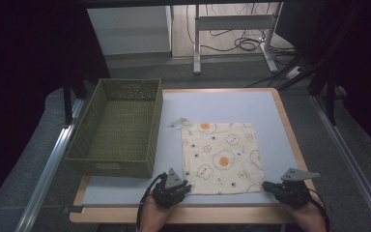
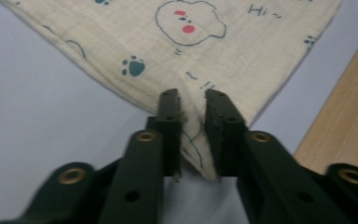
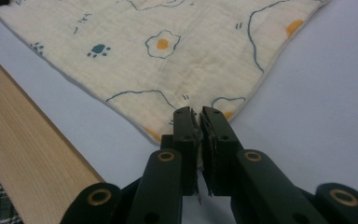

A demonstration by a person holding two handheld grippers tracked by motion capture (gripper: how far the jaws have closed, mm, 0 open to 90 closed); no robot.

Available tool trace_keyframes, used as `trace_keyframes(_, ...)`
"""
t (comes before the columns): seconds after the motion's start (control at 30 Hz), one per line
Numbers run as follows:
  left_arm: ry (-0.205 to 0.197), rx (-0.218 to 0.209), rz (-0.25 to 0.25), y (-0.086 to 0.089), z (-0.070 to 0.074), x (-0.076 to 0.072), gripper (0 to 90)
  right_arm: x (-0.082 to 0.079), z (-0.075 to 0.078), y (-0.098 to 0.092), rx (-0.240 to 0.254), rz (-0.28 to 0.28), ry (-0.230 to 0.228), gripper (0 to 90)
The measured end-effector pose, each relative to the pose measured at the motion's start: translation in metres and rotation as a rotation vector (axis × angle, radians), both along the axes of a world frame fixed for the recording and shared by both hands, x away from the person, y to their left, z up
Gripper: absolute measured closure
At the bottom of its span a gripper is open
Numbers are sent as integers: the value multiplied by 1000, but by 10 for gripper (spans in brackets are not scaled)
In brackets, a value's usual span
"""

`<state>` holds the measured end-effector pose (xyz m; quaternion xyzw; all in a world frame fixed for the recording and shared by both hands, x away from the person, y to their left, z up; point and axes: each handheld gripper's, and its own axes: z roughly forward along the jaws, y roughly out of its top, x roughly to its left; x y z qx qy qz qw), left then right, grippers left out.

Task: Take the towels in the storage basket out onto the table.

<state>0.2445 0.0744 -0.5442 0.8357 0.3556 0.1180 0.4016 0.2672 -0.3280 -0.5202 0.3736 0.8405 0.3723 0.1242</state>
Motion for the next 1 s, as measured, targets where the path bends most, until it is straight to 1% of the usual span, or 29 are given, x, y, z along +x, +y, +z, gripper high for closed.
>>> trace_keyframes(0.07,6,-7,-7,0,0,-2,848,-1,0,-2,7,-4,4,851)
trace_keyframes(0.1,11,-8,-10,1,0,-3,855,-3,0,-4,9,-6,7,852)
trace_keyframes(0.13,16,-7,-13,1,1,-4,857,-5,0,-6,9,-11,9,852)
trace_keyframes(0.2,30,-7,-36,1,2,-9,857,-9,0,-10,17,-11,14,851)
trace_keyframes(0.27,31,-4,-44,0,2,-14,858,-14,0,-13,21,-9,19,851)
trace_keyframes(0.33,37,-16,-54,0,2,-17,853,-20,1,-15,22,-4,25,850)
trace_keyframes(0.4,26,-27,-42,1,3,-16,788,-23,1,-17,20,-3,22,842)
trace_keyframes(0.47,25,-39,-24,4,5,-11,721,-22,3,-18,21,-9,12,817)
trace_keyframes(0.53,16,-59,5,8,9,-3,660,-19,5,-20,27,-19,4,782)
trace_keyframes(0.57,13,-67,21,11,12,3,633,-16,6,-21,31,-27,0,758)
trace_keyframes(0.63,18,-74,35,12,17,14,577,-9,9,-24,46,-41,-4,722)
trace_keyframes(0.67,14,-72,42,11,19,18,562,-5,10,-24,51,-49,-2,706)
trace_keyframes(0.7,6,-66,51,10,21,23,554,-1,11,-24,52,-49,-3,692)
trace_keyframes(0.77,3,-59,61,7,23,35,543,8,12,-23,55,-51,-7,657)
trace_keyframes(0.87,-11,-46,83,4,26,55,532,26,14,-18,51,-58,-6,611)
trace_keyframes(0.97,-9,-38,119,3,27,78,532,42,17,-14,55,-59,-8,588)
trace_keyframes(1.0,-7,-40,128,3,27,82,531,48,18,-12,52,-56,-10,586)
